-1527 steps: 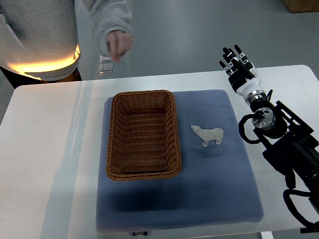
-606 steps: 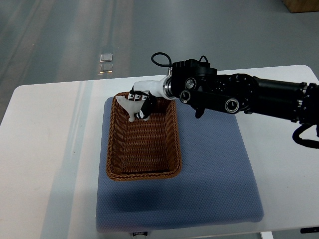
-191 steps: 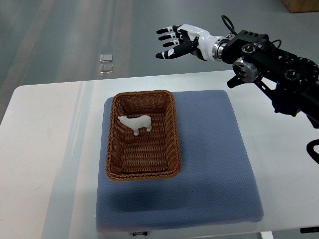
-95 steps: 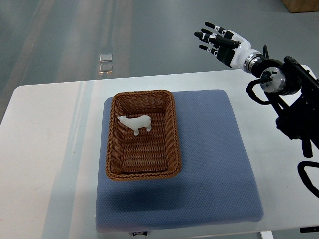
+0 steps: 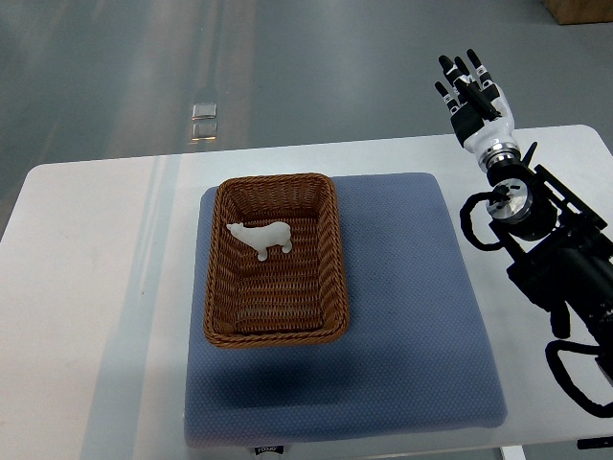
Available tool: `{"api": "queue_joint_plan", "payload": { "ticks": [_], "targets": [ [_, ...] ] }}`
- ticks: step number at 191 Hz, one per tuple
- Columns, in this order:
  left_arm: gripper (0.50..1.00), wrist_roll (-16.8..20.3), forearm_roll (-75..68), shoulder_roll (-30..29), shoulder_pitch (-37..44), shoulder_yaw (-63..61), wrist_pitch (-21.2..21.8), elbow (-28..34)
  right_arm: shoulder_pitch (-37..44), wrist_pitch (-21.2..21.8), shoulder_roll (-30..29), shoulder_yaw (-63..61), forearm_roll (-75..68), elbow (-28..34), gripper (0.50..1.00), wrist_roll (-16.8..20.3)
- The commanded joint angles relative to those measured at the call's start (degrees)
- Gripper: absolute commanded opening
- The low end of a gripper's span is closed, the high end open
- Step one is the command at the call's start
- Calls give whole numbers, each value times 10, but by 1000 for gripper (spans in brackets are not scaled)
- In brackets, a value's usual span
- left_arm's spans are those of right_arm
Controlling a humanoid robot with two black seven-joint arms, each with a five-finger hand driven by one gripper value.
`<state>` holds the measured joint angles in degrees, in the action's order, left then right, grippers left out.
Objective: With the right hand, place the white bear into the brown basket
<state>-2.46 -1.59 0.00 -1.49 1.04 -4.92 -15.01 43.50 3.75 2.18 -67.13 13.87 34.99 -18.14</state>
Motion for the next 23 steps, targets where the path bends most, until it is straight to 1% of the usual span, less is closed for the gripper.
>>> {"api": "queue_joint_plan", "payload": {
  "ticks": [1, 23],
  "targets": [
    [1000, 0, 0, 0, 0, 0, 0, 0, -1, -1, -6, 1, 0, -1, 928, 0],
    [1000, 0, 0, 0, 0, 0, 0, 0, -2, -4, -7, 2, 0, -1, 928, 1]
  ]
}}
